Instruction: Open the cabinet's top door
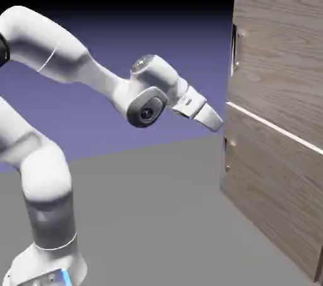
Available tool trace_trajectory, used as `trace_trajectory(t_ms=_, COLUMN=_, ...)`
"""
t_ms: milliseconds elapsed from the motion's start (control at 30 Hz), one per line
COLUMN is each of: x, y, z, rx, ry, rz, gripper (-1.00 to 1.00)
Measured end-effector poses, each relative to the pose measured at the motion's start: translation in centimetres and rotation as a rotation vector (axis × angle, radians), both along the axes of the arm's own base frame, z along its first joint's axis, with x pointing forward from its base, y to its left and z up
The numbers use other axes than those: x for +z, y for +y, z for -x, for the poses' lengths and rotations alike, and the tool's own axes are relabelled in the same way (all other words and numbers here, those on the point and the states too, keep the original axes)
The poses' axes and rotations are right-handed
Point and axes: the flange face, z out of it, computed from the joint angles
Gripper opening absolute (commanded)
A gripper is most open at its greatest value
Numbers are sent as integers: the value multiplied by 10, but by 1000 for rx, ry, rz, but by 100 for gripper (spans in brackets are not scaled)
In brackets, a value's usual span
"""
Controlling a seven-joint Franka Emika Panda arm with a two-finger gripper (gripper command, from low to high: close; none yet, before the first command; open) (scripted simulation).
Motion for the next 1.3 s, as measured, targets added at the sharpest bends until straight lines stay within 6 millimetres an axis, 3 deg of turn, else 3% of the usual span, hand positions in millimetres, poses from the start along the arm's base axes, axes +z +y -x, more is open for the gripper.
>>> trace_trajectory(t_ms=367, x=95, y=-20, z=21, rx=-512, ry=-227, rz=-598, gripper=0)
trace_trajectory(t_ms=700, x=153, y=-1, z=42, rx=-798, ry=-406, rz=-1178, gripper=0)
trace_trajectory(t_ms=1000, x=175, y=41, z=42, rx=-925, ry=-479, rz=-1703, gripper=0)
trace_trajectory(t_ms=1300, x=163, y=88, z=14, rx=-983, ry=-425, rz=-2207, gripper=0)
